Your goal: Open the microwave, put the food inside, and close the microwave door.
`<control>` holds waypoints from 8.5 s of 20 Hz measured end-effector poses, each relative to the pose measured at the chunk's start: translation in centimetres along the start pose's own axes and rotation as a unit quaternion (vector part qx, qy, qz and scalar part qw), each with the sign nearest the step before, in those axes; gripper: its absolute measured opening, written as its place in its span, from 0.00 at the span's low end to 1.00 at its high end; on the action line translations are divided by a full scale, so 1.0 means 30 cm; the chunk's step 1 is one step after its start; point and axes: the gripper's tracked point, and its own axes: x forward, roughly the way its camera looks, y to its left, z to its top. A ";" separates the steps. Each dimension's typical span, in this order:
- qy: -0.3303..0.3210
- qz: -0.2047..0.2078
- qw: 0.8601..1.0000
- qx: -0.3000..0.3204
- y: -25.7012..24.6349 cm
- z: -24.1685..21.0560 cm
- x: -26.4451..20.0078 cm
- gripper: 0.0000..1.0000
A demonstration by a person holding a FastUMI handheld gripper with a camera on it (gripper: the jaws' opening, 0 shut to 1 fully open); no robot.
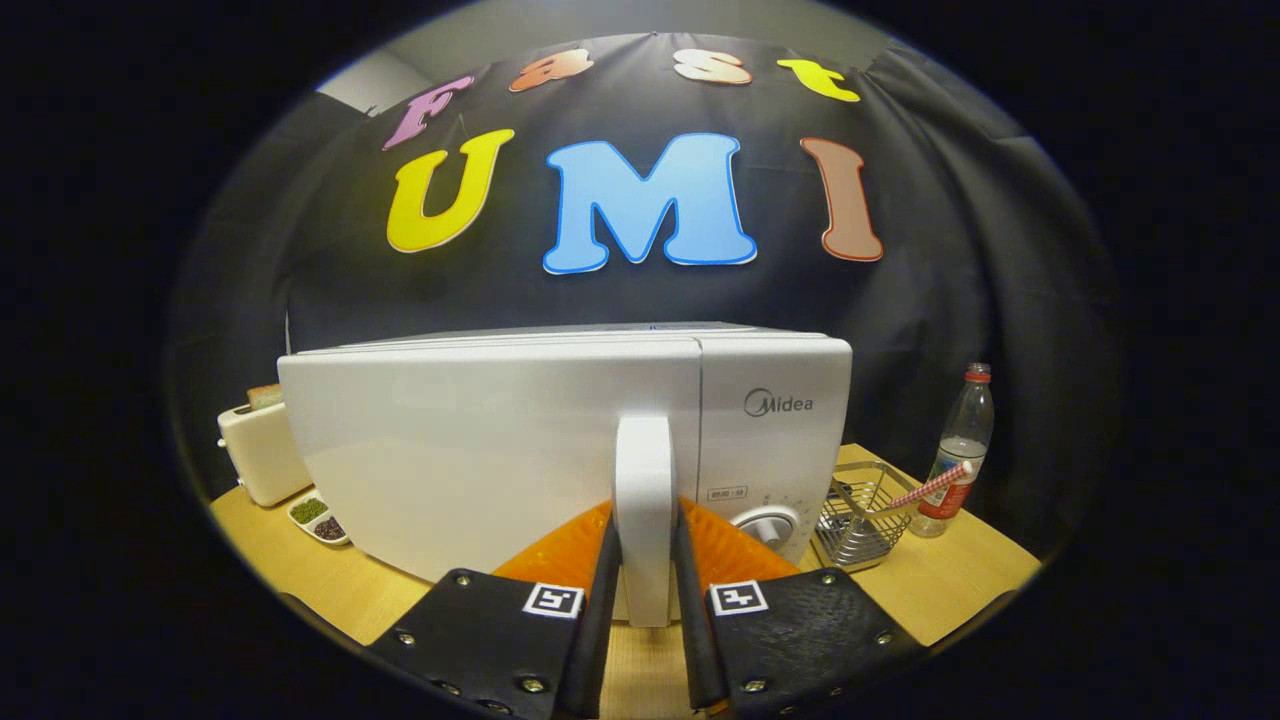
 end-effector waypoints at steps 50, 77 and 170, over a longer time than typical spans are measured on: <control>0.077 0.110 0.989 -0.058 0.633 -0.186 -0.873 0.22; 0.089 0.284 0.951 -0.080 1.232 -0.269 -1.072 0.50; 0.129 0.023 0.976 0.173 0.422 0.011 -0.361 0.61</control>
